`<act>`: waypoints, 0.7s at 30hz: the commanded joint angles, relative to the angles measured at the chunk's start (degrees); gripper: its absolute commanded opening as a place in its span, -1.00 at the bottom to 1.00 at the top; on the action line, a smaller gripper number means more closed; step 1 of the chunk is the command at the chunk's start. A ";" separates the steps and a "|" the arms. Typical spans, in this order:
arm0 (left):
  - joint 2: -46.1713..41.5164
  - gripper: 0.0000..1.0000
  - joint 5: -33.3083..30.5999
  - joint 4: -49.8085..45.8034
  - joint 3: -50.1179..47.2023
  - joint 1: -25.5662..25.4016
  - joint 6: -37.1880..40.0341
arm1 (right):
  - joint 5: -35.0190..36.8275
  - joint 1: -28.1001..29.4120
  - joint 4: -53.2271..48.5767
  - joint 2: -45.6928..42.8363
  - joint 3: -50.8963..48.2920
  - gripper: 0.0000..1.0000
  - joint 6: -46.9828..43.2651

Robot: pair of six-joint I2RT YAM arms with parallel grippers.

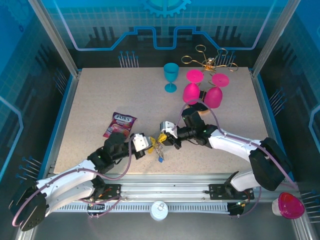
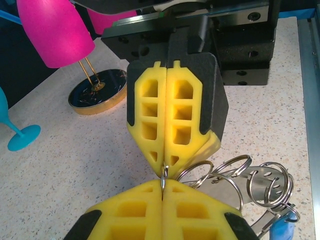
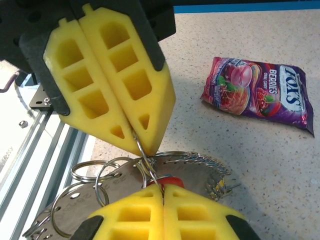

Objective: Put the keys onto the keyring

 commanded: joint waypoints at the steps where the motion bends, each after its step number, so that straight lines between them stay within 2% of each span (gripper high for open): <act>1: -0.06 -1.00 1.65 5.08 -0.77 0.32 -1.46 | -1.57 -0.33 0.61 1.59 0.86 -1.00 0.58; 10: 4.32 -1.00 2.70 21.12 -3.72 0.27 -6.04 | -3.10 -0.02 4.52 3.96 1.29 -1.00 3.97; 15: 7.52 -1.00 3.10 24.04 -4.12 0.28 -6.41 | -2.72 -2.55 4.32 -0.99 -1.23 -0.53 4.13; 17: 8.14 -1.00 3.60 24.02 -4.28 0.37 -6.12 | -2.22 -3.82 4.82 -3.43 -2.74 -0.46 3.74; 21: 8.60 -1.00 4.55 23.31 -4.40 0.33 -5.52 | -1.83 -4.42 4.13 -5.94 -3.91 -0.45 0.86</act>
